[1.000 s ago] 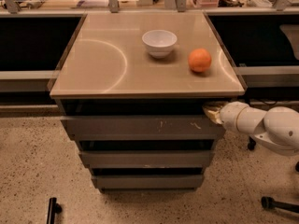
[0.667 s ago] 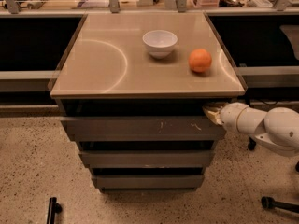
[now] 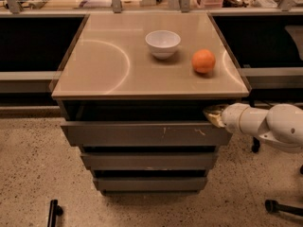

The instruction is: Open top drawer

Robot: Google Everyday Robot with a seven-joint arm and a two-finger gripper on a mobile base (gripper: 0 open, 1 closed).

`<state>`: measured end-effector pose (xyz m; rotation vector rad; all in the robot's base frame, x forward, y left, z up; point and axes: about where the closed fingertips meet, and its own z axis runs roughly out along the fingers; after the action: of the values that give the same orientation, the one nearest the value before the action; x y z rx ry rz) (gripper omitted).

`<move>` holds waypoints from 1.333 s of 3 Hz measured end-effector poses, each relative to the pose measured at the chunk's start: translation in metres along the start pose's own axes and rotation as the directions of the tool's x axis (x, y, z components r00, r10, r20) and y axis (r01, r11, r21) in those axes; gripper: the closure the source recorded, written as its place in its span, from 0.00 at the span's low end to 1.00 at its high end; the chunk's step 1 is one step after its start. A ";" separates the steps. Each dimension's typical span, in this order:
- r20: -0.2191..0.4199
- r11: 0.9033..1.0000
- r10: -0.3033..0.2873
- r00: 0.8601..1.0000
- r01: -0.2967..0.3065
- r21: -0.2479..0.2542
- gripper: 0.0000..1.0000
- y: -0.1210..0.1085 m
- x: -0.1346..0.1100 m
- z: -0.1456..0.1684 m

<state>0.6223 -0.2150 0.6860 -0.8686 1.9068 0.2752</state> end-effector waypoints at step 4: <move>-0.285 0.983 0.074 0.956 -0.117 -0.138 1.00 0.056 0.009 -0.063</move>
Offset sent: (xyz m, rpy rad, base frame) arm -0.1540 -0.0388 0.0239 -0.1332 0.4729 -0.0328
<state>0.5386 -0.2122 0.6999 -0.9588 2.2176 0.3794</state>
